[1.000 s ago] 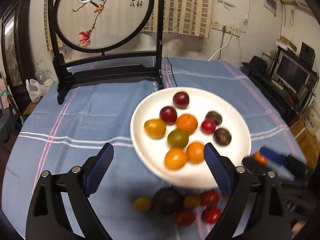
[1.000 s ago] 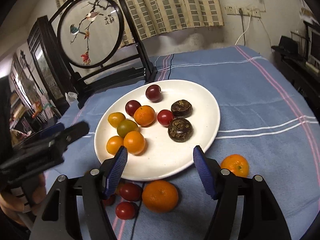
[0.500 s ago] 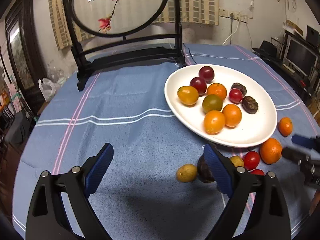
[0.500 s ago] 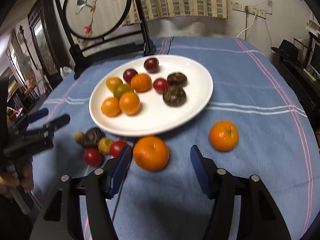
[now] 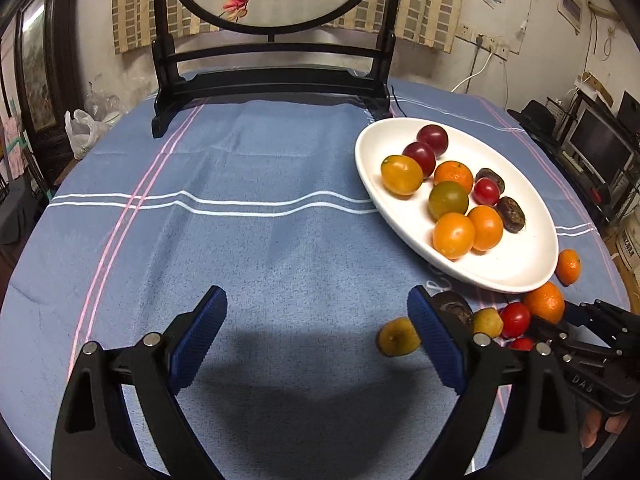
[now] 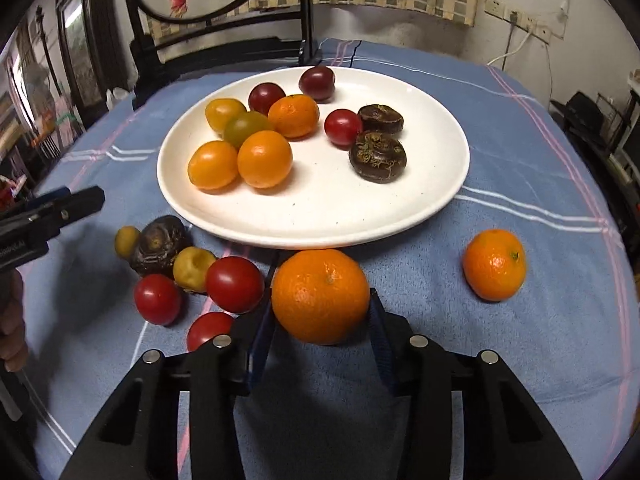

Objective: Organize fruits
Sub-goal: 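Grasp another mandarin with the right tool while the left tool grasps a small yellow-brown fruit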

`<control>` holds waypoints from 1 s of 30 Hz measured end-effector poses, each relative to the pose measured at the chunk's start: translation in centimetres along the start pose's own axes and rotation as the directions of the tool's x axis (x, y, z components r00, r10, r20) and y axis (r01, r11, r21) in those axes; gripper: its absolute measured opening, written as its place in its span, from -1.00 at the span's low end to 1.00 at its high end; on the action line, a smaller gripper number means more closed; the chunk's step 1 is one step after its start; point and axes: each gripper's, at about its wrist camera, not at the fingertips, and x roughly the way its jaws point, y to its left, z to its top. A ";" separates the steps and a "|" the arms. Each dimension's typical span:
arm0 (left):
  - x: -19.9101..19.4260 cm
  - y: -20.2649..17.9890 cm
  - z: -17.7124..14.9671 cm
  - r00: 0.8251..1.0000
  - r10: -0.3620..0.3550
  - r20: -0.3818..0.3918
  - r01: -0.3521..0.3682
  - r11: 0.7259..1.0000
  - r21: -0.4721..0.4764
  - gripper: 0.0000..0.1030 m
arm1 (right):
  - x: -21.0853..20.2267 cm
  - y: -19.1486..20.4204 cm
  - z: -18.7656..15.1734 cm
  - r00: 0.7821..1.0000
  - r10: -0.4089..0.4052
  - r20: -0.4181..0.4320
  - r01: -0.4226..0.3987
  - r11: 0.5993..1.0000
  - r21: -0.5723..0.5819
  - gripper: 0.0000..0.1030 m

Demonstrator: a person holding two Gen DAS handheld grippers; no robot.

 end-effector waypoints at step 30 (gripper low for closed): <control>0.3 -4.2 -1.9 0.989 -0.150 0.012 0.146 0.974 0.172 -0.52 | -2.3 -0.5 -0.9 0.996 0.060 0.068 -0.060 0.998 0.006 -0.13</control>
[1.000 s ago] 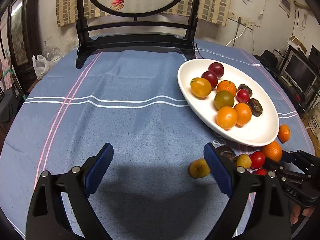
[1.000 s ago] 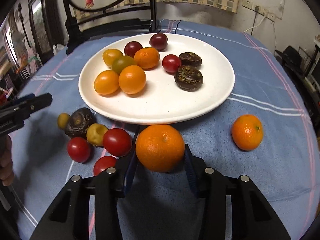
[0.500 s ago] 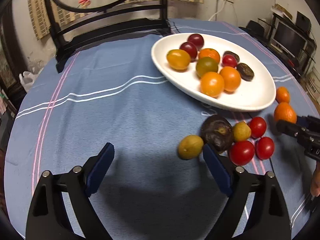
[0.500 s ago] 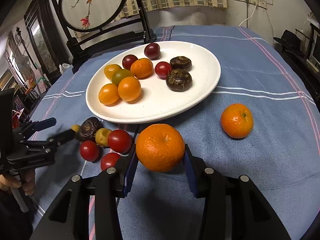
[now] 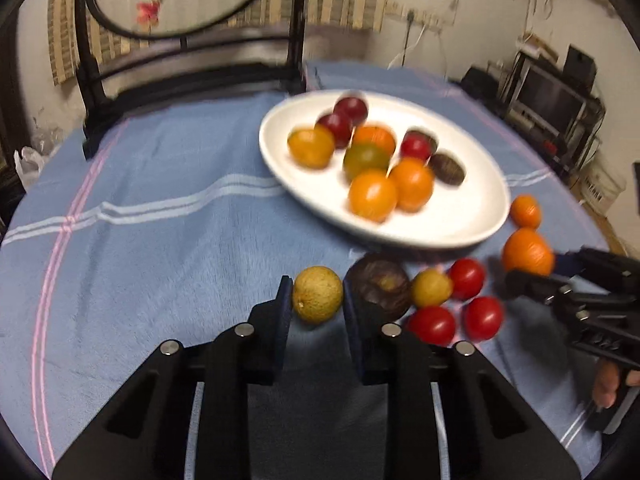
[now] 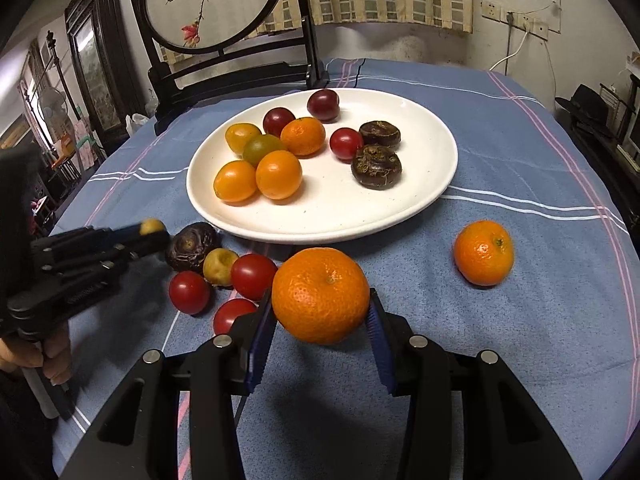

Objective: Organize fruits
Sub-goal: 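Grasp another mandarin with the right tool while the left tool grasps a small yellow-brown fruit, then carry both fruits onto the white plate and open both tools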

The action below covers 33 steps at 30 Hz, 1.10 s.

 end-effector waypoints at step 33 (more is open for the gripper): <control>2.7 -1.0 9.0 1.000 -0.012 -0.002 0.011 0.984 -0.178 -0.52 | 0.2 -0.9 5.6 0.993 -0.004 0.117 -0.008 0.994 0.105 -0.13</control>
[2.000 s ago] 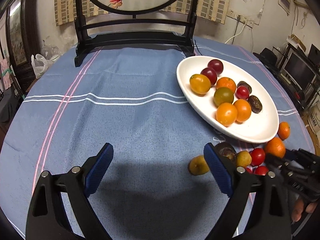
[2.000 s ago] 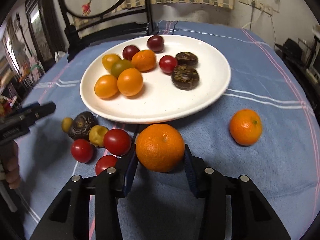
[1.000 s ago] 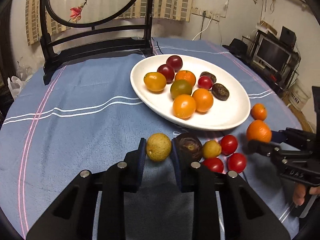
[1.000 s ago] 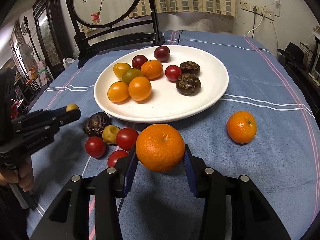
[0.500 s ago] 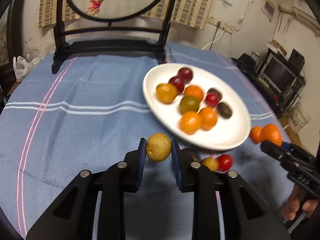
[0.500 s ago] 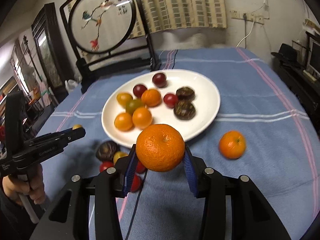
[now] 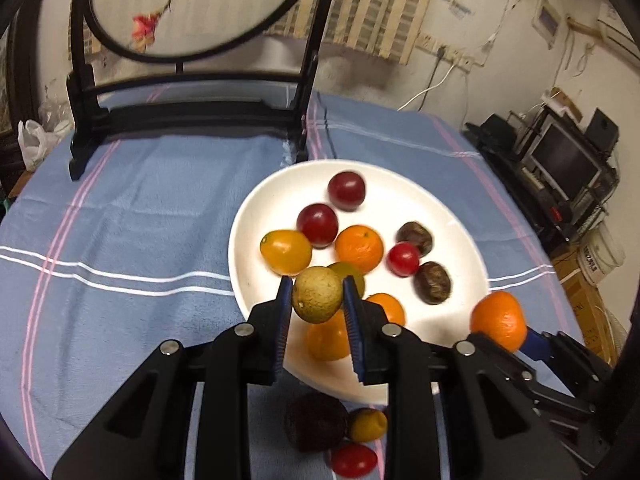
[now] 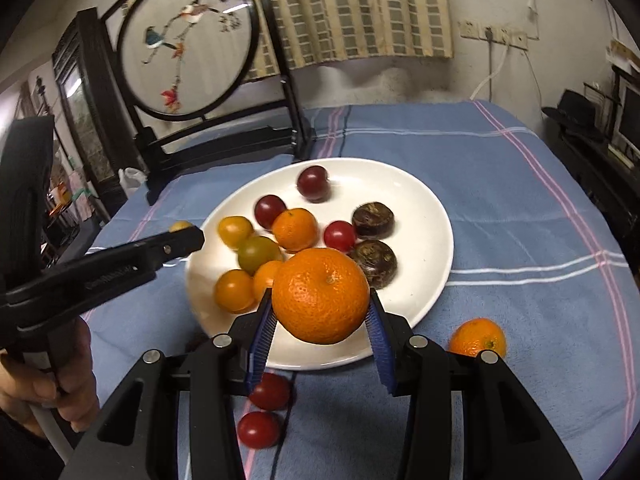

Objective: Organize fruits
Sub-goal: 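Carry both fruits onto the white plate and open both tools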

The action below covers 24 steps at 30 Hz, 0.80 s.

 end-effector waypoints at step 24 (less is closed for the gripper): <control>0.8 -0.2 -1.4 1.000 0.019 -0.006 -0.019 1.000 -0.012 0.57 | 0.0 -2.3 -0.6 0.999 -0.016 0.031 0.014 0.997 0.071 0.00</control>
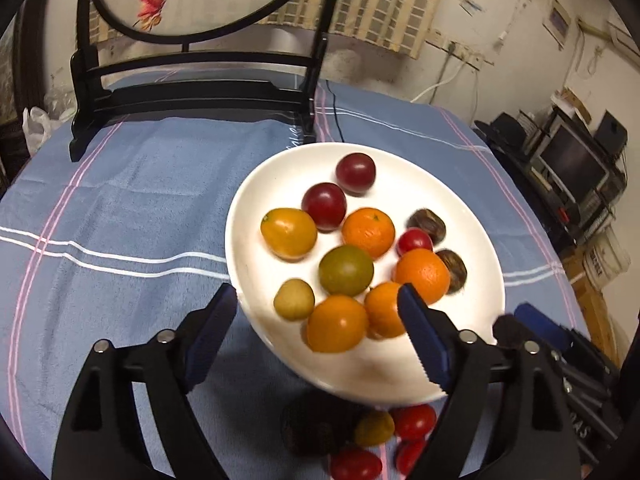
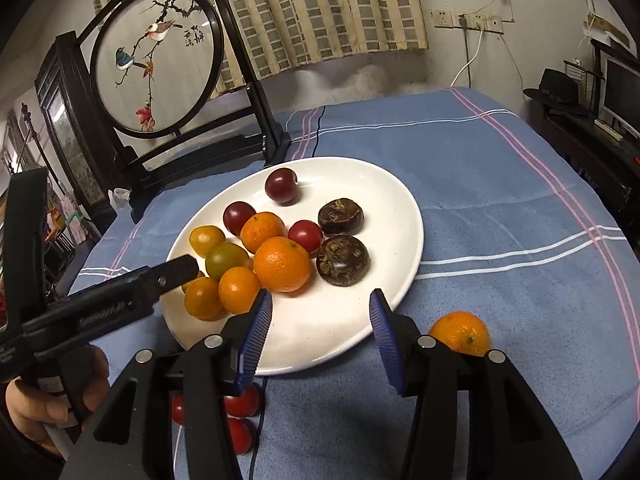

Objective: Organize fruits
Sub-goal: 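Carry both fruits onto the white plate and open both tools, then grasp a red cherry tomato with the right tool while the left tool grasps another red tomato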

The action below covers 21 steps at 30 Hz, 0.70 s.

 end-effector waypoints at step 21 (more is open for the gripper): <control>-4.8 2.6 -5.4 0.999 0.046 0.010 -0.046 0.999 0.003 0.76 | -1.6 3.3 -4.8 0.990 0.034 -0.134 -0.053 0.988 -0.143 0.16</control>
